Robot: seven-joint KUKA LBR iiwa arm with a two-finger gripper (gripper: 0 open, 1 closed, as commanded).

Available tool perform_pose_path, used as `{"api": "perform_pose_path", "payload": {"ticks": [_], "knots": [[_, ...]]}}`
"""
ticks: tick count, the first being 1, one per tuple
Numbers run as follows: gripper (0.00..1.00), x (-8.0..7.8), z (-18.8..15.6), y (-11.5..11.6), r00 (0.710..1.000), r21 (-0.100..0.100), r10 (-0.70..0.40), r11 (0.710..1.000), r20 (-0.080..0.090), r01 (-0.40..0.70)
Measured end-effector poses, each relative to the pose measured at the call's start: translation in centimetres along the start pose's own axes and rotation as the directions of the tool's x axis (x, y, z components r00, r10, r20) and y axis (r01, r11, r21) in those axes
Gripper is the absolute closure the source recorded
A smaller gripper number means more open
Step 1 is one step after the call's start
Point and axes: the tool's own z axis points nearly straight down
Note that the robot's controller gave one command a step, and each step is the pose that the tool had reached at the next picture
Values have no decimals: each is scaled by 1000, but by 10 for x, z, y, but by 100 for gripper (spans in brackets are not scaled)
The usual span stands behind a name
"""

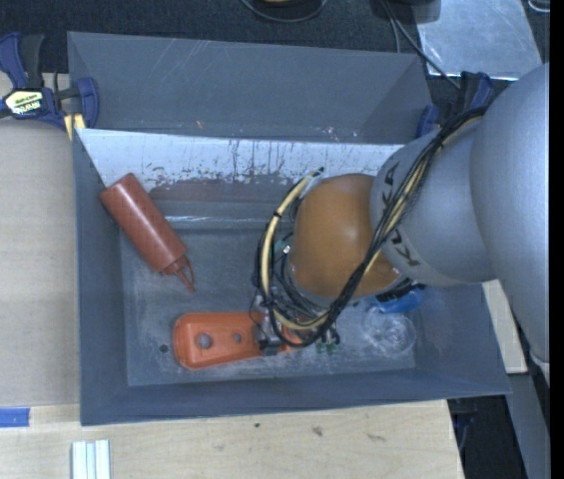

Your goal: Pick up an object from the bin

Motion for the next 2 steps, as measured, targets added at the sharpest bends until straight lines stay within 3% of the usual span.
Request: {"api": "perform_pose_path", "payload": {"ticks": [1,2], "knots": [[100,-9,-82,-1,1000,0,-17,1000,2,17],[100,-9,-82,-1,1000,0,-17,1000,2,17]]}}
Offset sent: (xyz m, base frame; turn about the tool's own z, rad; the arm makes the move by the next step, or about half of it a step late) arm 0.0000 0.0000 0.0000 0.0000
